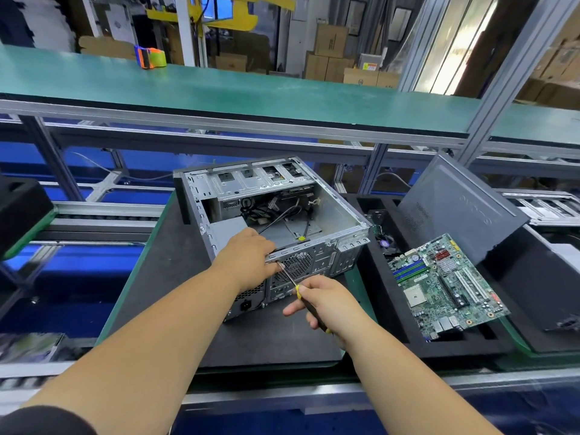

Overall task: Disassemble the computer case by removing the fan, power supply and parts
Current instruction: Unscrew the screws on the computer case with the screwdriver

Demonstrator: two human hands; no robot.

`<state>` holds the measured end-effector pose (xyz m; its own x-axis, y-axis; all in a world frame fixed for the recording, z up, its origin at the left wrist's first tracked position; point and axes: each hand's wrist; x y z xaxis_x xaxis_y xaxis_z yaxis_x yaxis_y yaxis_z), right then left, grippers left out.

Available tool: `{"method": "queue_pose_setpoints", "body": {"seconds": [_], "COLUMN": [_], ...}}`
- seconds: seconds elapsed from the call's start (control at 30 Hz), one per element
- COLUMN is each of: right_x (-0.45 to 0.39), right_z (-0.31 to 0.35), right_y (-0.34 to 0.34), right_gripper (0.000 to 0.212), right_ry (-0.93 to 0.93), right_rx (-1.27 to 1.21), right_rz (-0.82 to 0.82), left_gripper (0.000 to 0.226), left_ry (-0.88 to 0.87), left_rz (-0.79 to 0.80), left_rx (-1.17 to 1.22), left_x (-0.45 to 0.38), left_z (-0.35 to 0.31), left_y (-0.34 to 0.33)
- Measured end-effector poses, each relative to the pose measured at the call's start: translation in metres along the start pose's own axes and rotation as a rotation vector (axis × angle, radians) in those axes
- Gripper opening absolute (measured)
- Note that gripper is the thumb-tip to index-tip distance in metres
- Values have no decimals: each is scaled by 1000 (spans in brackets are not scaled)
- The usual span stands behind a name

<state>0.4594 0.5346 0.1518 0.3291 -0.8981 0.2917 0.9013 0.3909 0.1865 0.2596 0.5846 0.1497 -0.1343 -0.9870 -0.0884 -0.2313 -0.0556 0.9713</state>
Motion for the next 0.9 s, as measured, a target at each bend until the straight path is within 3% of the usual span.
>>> {"method": "queue_pose_setpoints", "body": {"seconds": [0.9], "right_x": [-3], "right_z": [2], "right_y": [5], "right_gripper": [19], "right_ry": [-49], "right_rx": [-82], "right_rz": [6], "left_gripper": [34], "left_ry": [-7], "left_rz": [-36], "left_rx": [7], "left_x": [0], "left_z": [1], "left_y": [-3]}}
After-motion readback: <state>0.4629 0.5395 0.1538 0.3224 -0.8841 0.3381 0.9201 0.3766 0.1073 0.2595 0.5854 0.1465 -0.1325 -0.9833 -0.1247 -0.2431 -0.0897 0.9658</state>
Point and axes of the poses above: each hand's wrist, its own x-axis away from the middle knuckle, its own y-axis out of the back of the hand, z = x × y, and after that the axes turned 6 degrees about y, right-handed
